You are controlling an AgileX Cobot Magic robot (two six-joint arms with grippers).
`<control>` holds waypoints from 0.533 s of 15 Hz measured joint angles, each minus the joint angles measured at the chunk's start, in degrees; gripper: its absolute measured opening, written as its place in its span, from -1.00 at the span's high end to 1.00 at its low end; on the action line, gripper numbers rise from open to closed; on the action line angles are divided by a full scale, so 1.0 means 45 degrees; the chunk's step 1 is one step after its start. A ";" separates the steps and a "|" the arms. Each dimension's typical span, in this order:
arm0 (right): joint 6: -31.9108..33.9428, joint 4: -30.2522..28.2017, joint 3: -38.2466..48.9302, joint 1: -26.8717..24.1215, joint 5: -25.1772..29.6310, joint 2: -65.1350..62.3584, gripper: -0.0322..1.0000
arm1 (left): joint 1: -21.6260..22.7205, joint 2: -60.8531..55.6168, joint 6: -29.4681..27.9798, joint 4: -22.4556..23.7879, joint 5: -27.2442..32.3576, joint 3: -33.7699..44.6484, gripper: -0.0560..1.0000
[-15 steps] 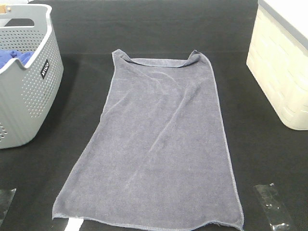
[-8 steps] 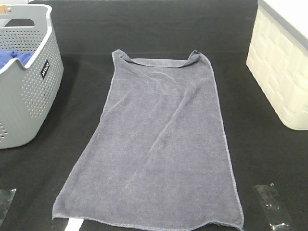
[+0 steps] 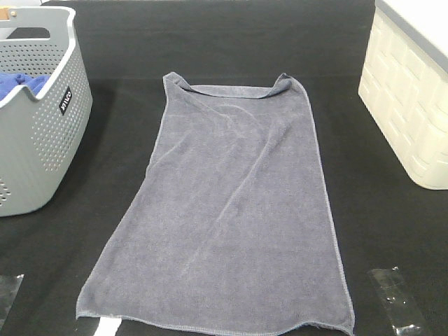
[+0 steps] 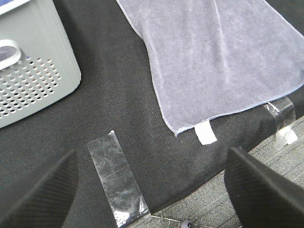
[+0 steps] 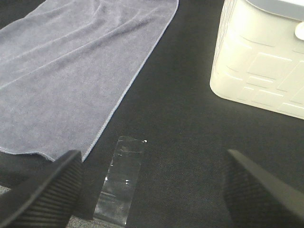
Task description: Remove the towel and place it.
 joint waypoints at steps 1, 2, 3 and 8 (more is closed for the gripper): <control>0.0000 0.0013 0.0000 0.0000 -0.0013 0.0000 -0.52 | 0.0000 0.0000 0.0000 -0.0013 -0.0013 0.0000 -0.62; 0.0000 0.0013 0.0000 0.0000 -0.0013 0.0000 -0.52 | 0.0000 0.0000 0.0000 -0.0013 -0.0013 0.0000 -0.62; 0.0000 0.0013 0.0000 0.0000 -0.0013 0.0000 -0.52 | 0.0000 0.0000 0.0000 -0.0013 -0.0013 0.0000 -0.62; 0.0000 0.0013 0.0000 0.0000 -0.0013 0.0000 -0.52 | 0.0000 0.0000 0.0000 -0.0013 -0.0013 0.0000 -0.62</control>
